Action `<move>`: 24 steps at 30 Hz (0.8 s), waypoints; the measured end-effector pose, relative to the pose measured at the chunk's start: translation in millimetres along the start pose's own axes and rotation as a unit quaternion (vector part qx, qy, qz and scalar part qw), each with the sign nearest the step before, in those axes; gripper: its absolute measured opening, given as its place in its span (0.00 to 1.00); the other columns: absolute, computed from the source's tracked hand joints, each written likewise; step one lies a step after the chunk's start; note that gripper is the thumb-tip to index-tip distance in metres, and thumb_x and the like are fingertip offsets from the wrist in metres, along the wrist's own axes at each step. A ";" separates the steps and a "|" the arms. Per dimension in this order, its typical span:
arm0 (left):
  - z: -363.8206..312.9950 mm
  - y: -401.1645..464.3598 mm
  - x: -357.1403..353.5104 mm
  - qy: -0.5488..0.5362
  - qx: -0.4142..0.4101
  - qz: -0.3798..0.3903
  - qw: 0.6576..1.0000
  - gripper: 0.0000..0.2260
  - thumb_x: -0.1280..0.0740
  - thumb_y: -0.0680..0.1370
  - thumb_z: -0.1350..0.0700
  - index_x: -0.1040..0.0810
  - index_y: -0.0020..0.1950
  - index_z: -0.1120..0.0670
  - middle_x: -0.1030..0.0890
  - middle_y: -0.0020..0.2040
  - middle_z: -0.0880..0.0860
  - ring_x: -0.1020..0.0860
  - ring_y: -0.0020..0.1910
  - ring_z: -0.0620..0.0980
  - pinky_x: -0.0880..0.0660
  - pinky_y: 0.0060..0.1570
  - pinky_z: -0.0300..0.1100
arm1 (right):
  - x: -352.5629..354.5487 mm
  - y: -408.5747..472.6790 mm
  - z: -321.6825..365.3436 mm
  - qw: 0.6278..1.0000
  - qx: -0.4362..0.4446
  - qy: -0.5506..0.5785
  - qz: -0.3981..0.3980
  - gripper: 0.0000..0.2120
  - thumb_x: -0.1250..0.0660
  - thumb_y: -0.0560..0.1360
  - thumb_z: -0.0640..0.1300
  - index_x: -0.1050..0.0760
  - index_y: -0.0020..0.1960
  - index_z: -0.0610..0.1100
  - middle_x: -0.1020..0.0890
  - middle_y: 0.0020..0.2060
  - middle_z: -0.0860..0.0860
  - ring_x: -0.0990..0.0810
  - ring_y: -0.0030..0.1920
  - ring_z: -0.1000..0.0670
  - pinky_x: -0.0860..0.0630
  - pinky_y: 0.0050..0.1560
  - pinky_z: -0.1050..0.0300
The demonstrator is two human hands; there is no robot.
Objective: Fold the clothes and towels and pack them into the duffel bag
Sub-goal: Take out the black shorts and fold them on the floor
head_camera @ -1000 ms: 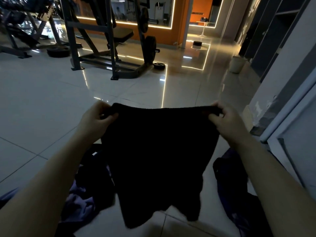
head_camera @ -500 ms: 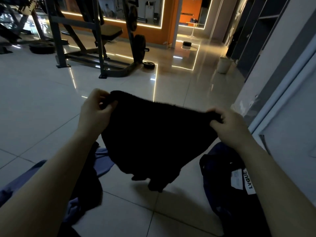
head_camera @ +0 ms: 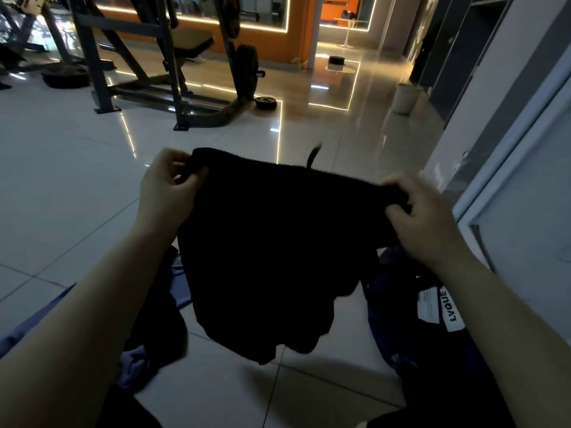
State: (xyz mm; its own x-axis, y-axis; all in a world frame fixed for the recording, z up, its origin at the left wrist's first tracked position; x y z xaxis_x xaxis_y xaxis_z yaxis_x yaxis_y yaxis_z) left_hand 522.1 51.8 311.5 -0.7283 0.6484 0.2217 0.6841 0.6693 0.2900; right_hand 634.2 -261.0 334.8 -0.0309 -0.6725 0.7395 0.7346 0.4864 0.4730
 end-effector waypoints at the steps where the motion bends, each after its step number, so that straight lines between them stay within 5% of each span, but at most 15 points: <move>1: 1.9 -2.2 -3.7 0.031 -0.010 0.000 0.999 0.08 0.31 0.76 0.57 0.26 0.53 0.52 0.21 0.51 0.58 0.21 0.52 0.59 0.23 0.54 0.58 | -12.4 -2.7 -10.4 0.995 -0.035 -0.032 0.087 0.11 0.40 0.74 0.35 0.23 0.53 0.42 0.24 0.44 0.49 0.25 0.49 0.47 0.38 0.39 0.60; 2: 3.3 -5.5 -9.4 0.065 -0.015 0.010 0.998 0.08 0.30 0.76 0.57 0.26 0.52 0.53 0.21 0.50 0.57 0.21 0.51 0.58 0.23 0.53 0.57 | -17.7 -5.2 -17.4 0.990 -0.051 -0.056 0.117 0.12 0.39 0.75 0.34 0.23 0.54 0.42 0.23 0.45 0.48 0.24 0.50 0.45 0.39 0.40 0.59; 6: 4.3 -9.2 -16.0 0.048 0.005 0.005 0.999 0.07 0.31 0.76 0.57 0.26 0.52 0.53 0.20 0.49 0.56 0.20 0.50 0.57 0.22 0.51 0.57 | 13.4 -1.0 -3.1 0.996 0.001 0.023 -0.085 0.11 0.39 0.73 0.34 0.24 0.50 0.44 0.26 0.42 0.50 0.28 0.44 0.52 0.33 0.40 0.64; 10: 11.7 -10.3 -22.1 0.086 0.025 0.038 0.995 0.08 0.31 0.76 0.58 0.27 0.53 0.52 0.22 0.46 0.52 0.21 0.50 0.56 0.22 0.51 0.55 | 0.0 -7.0 -6.7 0.988 -0.069 0.133 0.026 0.12 0.36 0.75 0.34 0.26 0.42 0.51 0.23 0.37 0.55 0.24 0.37 0.53 0.30 0.34 0.69; 15: 17.2 -31.8 -47.4 0.182 0.035 0.136 0.973 0.14 0.28 0.74 0.54 0.28 0.58 0.51 0.23 0.50 0.53 0.22 0.47 0.53 0.24 0.49 0.49 | -11.1 -6.3 3.8 0.981 -0.078 0.173 0.035 0.04 0.33 0.76 0.41 0.24 0.43 0.47 0.22 0.37 0.55 0.23 0.37 0.58 0.29 0.35 0.69; 18: 1.1 -64.4 -75.2 0.026 0.160 0.280 0.946 0.16 0.34 0.78 0.50 0.30 0.64 0.51 0.19 0.47 0.57 0.19 0.40 0.54 0.22 0.41 0.46 | -22.5 -5.7 13.0 0.988 -0.072 0.138 0.019 0.03 0.32 0.76 0.43 0.26 0.47 0.49 0.24 0.40 0.58 0.25 0.41 0.61 0.32 0.36 0.74; 20: -12.2 -89.3 -92.8 -0.054 0.227 0.376 0.897 0.14 0.40 0.80 0.47 0.31 0.65 0.46 0.20 0.54 0.60 0.18 0.46 0.57 0.20 0.45 0.47 | -28.2 -5.0 22.9 0.987 -0.071 0.145 0.010 0.05 0.32 0.76 0.43 0.27 0.51 0.49 0.24 0.43 0.57 0.25 0.43 0.61 0.31 0.37 0.75; 24: -23.1 -105.9 -114.0 -0.191 0.232 0.375 0.877 0.13 0.41 0.79 0.44 0.29 0.63 0.42 0.21 0.57 0.56 0.18 0.53 0.56 0.20 0.53 0.51 | -51.1 -11.3 51.2 0.971 -0.061 0.208 0.096 0.13 0.34 0.77 0.41 0.31 0.60 0.51 0.23 0.46 0.52 0.20 0.42 0.54 0.21 0.41 0.62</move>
State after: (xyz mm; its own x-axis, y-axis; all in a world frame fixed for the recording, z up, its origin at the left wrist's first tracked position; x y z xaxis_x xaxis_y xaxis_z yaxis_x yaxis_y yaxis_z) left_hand 531.8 -101.4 277.1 -0.0608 0.9844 -0.1652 0.9720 0.0208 -0.2339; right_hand 592.8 -203.5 316.2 0.3726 -0.7561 0.5380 0.7759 0.5719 0.2664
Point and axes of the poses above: each hand's wrist, its own y-axis towards the middle knuckle, its own x-axis out of the back of the hand, z = x × y, the point moved 4 cm from there along y, towards the middle knuckle
